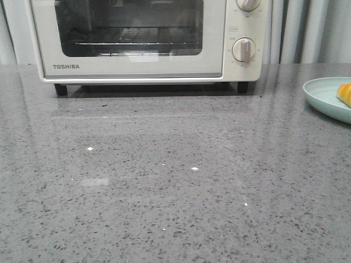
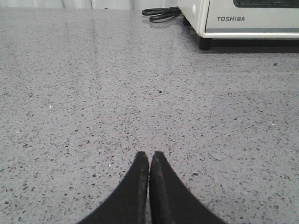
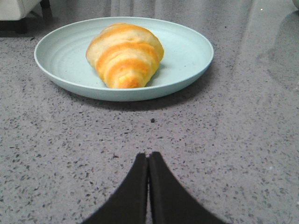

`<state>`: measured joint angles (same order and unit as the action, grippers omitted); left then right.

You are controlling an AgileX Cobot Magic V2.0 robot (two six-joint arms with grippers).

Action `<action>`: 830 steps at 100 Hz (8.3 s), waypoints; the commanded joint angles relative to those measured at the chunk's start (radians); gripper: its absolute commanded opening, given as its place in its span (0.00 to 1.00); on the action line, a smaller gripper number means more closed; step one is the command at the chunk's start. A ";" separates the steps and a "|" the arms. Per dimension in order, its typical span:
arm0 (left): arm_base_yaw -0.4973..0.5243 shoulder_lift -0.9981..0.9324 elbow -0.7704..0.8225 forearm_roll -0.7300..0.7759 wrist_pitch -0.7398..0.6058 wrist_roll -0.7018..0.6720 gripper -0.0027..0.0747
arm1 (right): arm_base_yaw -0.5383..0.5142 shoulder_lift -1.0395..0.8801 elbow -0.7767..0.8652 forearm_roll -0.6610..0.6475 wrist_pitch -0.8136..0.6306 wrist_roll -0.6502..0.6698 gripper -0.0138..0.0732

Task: Put bread in oven
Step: 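Move the left gripper toward the toaster oven door handle, then hook the door handle with the left gripper and pull it down open, then withdraw the left gripper away from the opened oven door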

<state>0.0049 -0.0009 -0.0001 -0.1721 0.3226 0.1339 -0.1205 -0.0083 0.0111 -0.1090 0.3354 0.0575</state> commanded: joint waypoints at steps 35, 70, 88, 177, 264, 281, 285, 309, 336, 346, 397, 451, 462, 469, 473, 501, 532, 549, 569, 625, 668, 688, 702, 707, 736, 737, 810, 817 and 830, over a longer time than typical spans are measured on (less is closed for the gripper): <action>-0.004 -0.028 0.024 -0.009 -0.070 -0.003 0.01 | -0.005 -0.020 0.025 -0.015 -0.024 -0.001 0.10; -0.004 -0.028 0.024 -0.009 -0.070 -0.003 0.01 | -0.005 -0.020 0.025 -0.015 -0.024 -0.001 0.10; -0.004 -0.028 0.024 -0.002 -0.070 -0.003 0.01 | -0.005 -0.020 0.025 -0.015 -0.024 -0.001 0.10; -0.004 -0.028 0.016 -0.981 -0.490 -0.004 0.01 | -0.005 -0.020 0.000 0.304 -0.501 0.269 0.10; -0.209 0.786 -0.814 -0.569 0.020 0.481 0.01 | 0.107 0.298 -0.408 0.139 -0.201 0.083 0.10; -0.374 0.985 -0.980 -0.565 -0.004 0.582 0.01 | 0.107 0.321 -0.408 0.139 -0.201 0.083 0.10; -0.394 1.028 -1.013 -0.565 -0.011 0.584 0.01 | 0.107 0.321 -0.408 0.139 -0.199 0.083 0.10; -0.425 1.216 -1.192 -0.571 -0.029 0.584 0.01 | 0.107 0.321 -0.408 0.139 -0.189 0.083 0.10; -0.432 1.338 -1.264 -0.578 -0.045 0.584 0.01 | 0.107 0.321 -0.408 0.139 -0.189 0.083 0.10; -0.432 1.364 -1.264 -0.578 -0.047 0.584 0.01 | 0.107 0.321 -0.408 0.139 -0.189 0.083 0.10; -0.432 1.403 -1.264 -0.567 -0.107 0.589 0.01 | 0.107 0.321 -0.408 0.139 -0.189 0.083 0.10; -0.420 1.443 -1.264 -0.567 -0.126 0.589 0.01 | 0.107 0.321 -0.408 0.139 -0.187 0.083 0.10; -0.420 1.443 -1.264 -0.569 -0.109 0.589 0.01 | 0.107 0.321 -0.408 0.139 -0.179 0.083 0.10; -0.420 1.443 -1.264 -0.567 -0.094 0.589 0.01 | 0.107 0.321 -0.408 0.139 -0.177 0.083 0.10; -0.420 1.443 -1.264 -0.567 -0.077 0.589 0.01 | 0.107 0.321 -0.408 0.139 -0.177 0.083 0.10; -0.420 1.443 -1.264 -0.523 0.037 0.589 0.01 | 0.107 0.321 -0.408 0.139 -0.177 0.083 0.10; -0.420 1.414 -1.202 -0.500 0.060 0.569 0.01 | 0.107 0.321 -0.408 0.141 -0.164 0.083 0.10; -0.420 1.381 -1.133 -0.496 0.065 0.567 0.01 | 0.107 0.321 -0.408 0.141 -0.164 0.083 0.10; -0.420 1.355 -1.050 -0.496 0.067 0.567 0.01 | 0.107 0.321 -0.408 0.141 -0.164 0.083 0.10; -0.421 1.328 -0.847 -0.507 0.070 0.567 0.01 | 0.107 0.321 -0.408 0.141 -0.159 0.083 0.10; -0.421 1.325 -0.846 -0.514 0.230 0.567 0.01 | 0.107 0.321 -0.408 0.141 -0.162 0.083 0.10; -0.421 1.203 -0.846 -0.532 0.238 0.567 0.01 | 0.107 0.321 -0.408 0.141 -0.191 0.083 0.10; -0.421 1.025 -0.846 -0.543 0.248 0.567 0.01 | 0.107 0.321 -0.410 0.141 -0.193 0.083 0.10; -0.421 0.949 -0.846 -0.549 0.256 0.565 0.01 | 0.107 0.321 -0.410 0.141 -0.193 0.083 0.10; -0.421 0.646 -0.846 -0.433 0.280 0.417 0.01 | 0.107 0.379 -0.478 0.139 -0.091 0.083 0.10; -0.421 0.641 -0.846 -0.422 0.281 0.407 0.01 | 0.107 0.385 -0.484 0.135 -0.084 0.083 0.10; -0.421 0.460 -0.771 -0.182 0.320 0.170 0.01 | 0.107 1.191 -1.168 0.029 0.554 0.068 0.53; -0.421 0.460 -0.771 -0.184 0.320 0.170 0.01 | 0.109 1.243 -1.200 0.029 0.581 0.020 0.53; -0.421 0.460 -0.771 -0.186 0.320 0.170 0.01 | 0.120 1.309 -1.233 0.029 0.623 -0.021 0.53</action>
<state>-0.4200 0.4544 -0.7453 -0.3289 0.7162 0.3131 -0.0047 1.2886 -1.1737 -0.0641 0.9618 0.0725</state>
